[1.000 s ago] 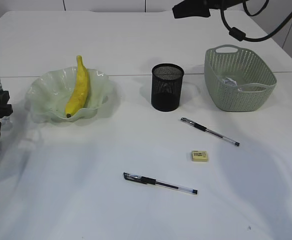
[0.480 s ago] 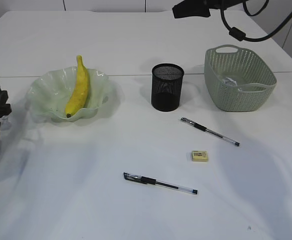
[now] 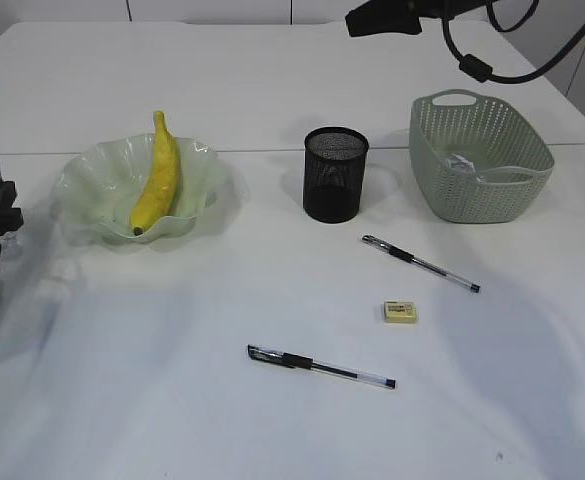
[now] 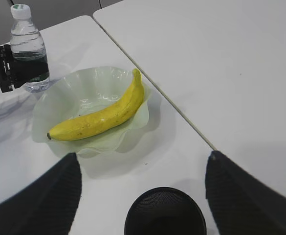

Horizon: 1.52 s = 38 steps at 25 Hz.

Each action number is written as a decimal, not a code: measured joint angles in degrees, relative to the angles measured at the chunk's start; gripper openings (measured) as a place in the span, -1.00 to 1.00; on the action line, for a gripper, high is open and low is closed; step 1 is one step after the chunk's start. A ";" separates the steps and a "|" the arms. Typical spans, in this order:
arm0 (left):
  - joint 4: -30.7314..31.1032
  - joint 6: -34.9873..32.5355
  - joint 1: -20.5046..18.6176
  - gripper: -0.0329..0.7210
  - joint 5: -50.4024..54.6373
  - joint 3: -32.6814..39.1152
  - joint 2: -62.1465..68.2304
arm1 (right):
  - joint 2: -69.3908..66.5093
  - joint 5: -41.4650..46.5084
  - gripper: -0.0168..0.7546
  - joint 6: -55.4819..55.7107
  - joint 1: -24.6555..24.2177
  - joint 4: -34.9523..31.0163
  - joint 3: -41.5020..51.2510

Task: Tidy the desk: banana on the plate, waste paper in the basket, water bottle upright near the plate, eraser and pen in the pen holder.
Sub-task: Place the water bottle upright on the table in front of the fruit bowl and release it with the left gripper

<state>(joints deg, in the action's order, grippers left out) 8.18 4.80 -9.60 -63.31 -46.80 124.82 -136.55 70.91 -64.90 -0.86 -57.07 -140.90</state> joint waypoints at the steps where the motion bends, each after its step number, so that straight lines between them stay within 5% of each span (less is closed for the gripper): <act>1: -0.09 -0.10 0.00 0.23 0.00 0.00 0.00 | 0.00 0.00 0.56 0.00 0.00 0.00 0.00; 38: -0.84 -0.10 0.00 0.27 0.12 0.00 0.00 | 0.00 0.00 0.56 -0.41 0.00 -0.10 0.00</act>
<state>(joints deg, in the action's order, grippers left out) 7.35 4.71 -9.60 -63.19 -46.80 124.82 -136.55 70.91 -65.31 -0.86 -57.18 -140.90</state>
